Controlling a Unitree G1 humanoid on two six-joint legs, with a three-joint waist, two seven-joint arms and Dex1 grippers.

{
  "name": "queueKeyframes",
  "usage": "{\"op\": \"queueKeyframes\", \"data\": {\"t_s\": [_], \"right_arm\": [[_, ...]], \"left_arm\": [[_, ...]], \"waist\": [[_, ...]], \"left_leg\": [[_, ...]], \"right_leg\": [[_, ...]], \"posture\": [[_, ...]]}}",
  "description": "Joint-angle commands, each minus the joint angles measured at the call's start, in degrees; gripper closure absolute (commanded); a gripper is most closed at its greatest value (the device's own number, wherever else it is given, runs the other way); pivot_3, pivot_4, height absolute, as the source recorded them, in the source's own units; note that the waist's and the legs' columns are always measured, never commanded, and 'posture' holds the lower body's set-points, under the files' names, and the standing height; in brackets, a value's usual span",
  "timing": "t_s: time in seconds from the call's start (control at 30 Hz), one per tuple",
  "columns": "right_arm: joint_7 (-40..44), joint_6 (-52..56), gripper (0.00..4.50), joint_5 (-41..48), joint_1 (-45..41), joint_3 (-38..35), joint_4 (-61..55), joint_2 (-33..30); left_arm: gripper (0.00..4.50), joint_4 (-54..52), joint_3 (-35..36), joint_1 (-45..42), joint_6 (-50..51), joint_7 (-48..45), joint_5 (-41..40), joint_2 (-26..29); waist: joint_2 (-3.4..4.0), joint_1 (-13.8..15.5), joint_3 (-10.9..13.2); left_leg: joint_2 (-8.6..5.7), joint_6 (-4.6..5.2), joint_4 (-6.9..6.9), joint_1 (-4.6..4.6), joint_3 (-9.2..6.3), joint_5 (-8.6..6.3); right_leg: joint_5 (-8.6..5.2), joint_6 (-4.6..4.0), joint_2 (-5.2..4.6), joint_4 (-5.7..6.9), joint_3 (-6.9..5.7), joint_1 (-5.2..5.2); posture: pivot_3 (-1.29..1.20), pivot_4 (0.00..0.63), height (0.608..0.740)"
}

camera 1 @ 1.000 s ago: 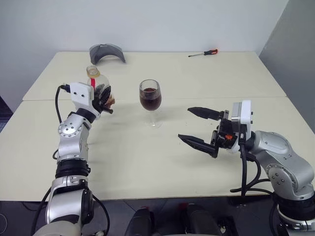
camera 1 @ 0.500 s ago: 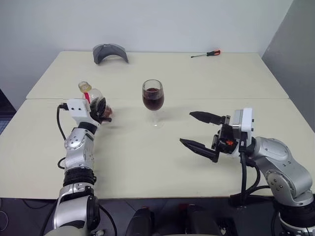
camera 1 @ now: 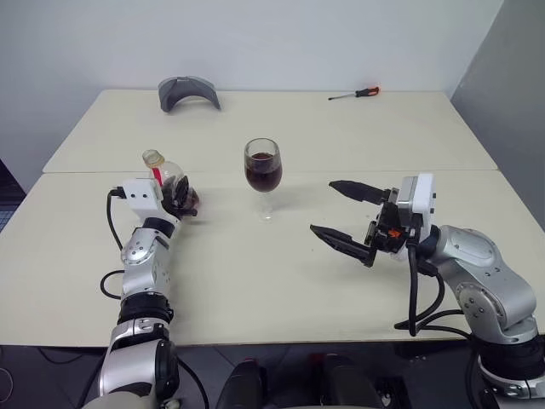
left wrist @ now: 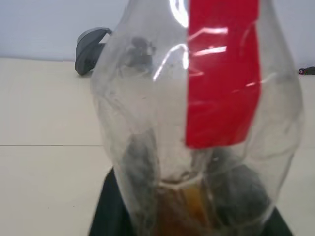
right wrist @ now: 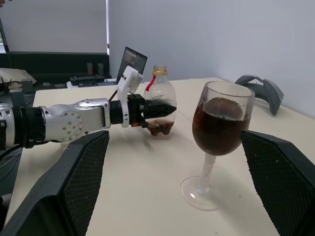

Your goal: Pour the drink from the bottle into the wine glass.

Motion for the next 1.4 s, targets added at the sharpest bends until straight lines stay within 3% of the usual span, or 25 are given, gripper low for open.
{"op": "queueKeyframes", "data": {"t_s": [0.03,0.23,0.4,0.7,0.87,1.17,1.4], "right_arm": [[-0.55,-0.67,0.0,0.16,-1.47,-0.33,-0.62,0.02],[-0.79,-0.72,0.0,0.31,-2.12,-0.25,0.17,-0.06],[-1.26,-0.15,0.0,0.69,-1.39,-0.35,-0.6,-0.24],[-3.8,1.22,0.0,1.47,4.55,-4.33,-3.86,-2.4],[-19.91,7.71,0.0,-4.09,8.95,-10.39,-3.65,-0.08],[-35.11,10.82,0.0,-12.26,19.11,-11.47,-7.26,7.7],[-36.71,10.57,0.0,-12.55,22.08,-11.08,-9.76,10.64]], "left_arm": [[1.84,-2.97,0.55,0.65,-0.39,0.13,-0.9,0.47],[0.02,-6.08,1.29,3.18,1.26,1.12,-1.45,0.64],[0.02,-16.78,0.42,9.99,6.54,2.99,-2.0,-0.54],[0.02,-52.62,-1.74,29.27,24.47,9.88,-2.76,-2.23],[0.02,-68.42,-4.75,35.72,34.42,16.26,-3.33,-5.91],[0.02,-73.05,-19.18,42.47,35.75,26.27,11.72,-12.71],[0.02,-73.14,-21.2,44.14,34.01,28.21,18.72,-12.49]], "waist": [[0.0,0.0,0.0],[0.0,-0.07,0.0],[0.02,-0.1,-0.01],[0.02,0.35,-0.03],[0.01,0.83,-0.09],[0.17,1.28,-0.24],[0.26,1.27,-0.3]], "left_leg": [[0.0,0.0,-0.01,0.0,-0.01,0.0],[0.01,0.0,-0.01,0.01,0.0,0.0],[0.02,0.01,-0.03,0.03,0.0,-0.01],[0.03,0.07,-0.06,0.05,-0.04,-0.04],[0.02,0.08,-0.07,0.03,-0.01,-0.05],[0.03,0.09,-0.16,0.11,0.15,-0.05],[0.04,0.1,-0.25,0.2,0.16,-0.06]], "right_leg": [[0.0,0.0,0.0,0.0,0.0,0.0],[0.0,0.0,0.0,-0.01,0.02,0.0],[0.0,0.0,0.0,-0.03,0.04,0.02],[0.0,-0.01,0.0,-0.22,0.05,0.16],[0.0,0.0,-0.01,-0.35,0.09,0.24],[0.0,0.0,0.06,-0.38,0.24,0.24],[-0.02,0.0,0.13,-0.45,0.26,0.28]], "posture": [[0.0,0.15,0.74],[0.0,0.15,0.74],[0.0,0.15,0.74],[0.0,0.15,0.74],[0.0,0.15,0.74],[0.0,0.15,0.74],[0.0,0.15,0.74]]}}
